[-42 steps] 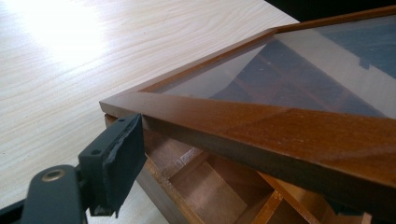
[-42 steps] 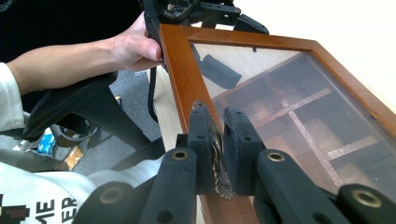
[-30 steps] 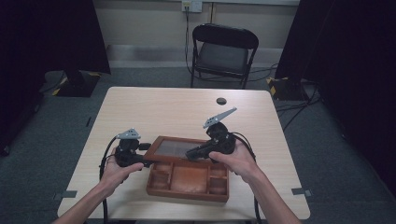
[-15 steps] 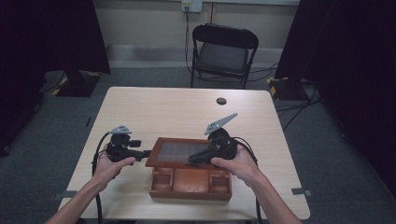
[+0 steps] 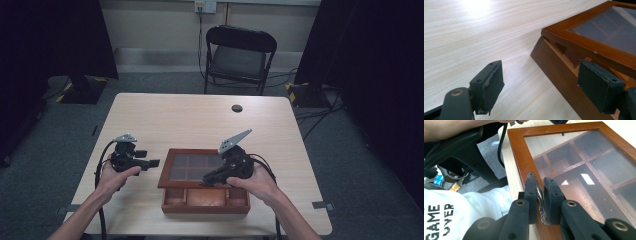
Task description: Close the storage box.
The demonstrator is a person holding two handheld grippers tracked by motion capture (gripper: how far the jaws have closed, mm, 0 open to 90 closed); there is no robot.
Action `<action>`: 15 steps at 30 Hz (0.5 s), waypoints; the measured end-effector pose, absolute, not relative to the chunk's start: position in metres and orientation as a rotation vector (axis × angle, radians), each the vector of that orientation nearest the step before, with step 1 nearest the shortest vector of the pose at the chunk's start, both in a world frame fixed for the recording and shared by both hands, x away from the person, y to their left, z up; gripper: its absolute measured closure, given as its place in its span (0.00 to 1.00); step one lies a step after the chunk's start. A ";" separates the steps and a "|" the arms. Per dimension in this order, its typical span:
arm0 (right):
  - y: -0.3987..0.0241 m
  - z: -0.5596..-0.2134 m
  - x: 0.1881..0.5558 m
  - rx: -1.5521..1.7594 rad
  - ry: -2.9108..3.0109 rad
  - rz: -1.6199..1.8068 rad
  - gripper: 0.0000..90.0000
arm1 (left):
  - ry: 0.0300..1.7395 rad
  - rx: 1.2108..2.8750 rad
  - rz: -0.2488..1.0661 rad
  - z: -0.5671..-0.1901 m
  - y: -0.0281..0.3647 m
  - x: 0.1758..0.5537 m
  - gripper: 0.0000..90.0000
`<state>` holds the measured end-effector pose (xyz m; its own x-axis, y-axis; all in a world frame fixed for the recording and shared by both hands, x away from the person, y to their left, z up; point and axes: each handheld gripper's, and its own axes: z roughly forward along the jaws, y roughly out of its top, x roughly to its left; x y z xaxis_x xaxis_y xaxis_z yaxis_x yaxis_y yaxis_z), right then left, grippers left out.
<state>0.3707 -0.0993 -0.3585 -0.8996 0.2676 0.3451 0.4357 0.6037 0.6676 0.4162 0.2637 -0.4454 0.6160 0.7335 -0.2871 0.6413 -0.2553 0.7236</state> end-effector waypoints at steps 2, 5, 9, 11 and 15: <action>-0.098 -0.359 0.369 -0.581 -2.637 -1.158 0.91 | 1.083 1.994 0.159 -0.445 0.263 0.416 0.23; -0.098 -0.360 0.369 -0.578 -2.628 -1.170 0.91 | 1.073 1.999 0.149 -0.445 0.262 0.416 0.23; -0.098 -0.362 0.368 -0.579 -2.632 -1.164 0.91 | 1.067 2.001 0.155 -0.444 0.261 0.415 0.23; -0.098 -0.364 0.366 -0.586 -2.638 -1.158 0.91 | 1.073 1.995 0.153 -0.444 0.262 0.415 0.23; -0.097 -0.366 0.364 -0.585 -2.644 -1.156 0.91 | 1.091 1.992 0.167 -0.445 0.265 0.416 0.23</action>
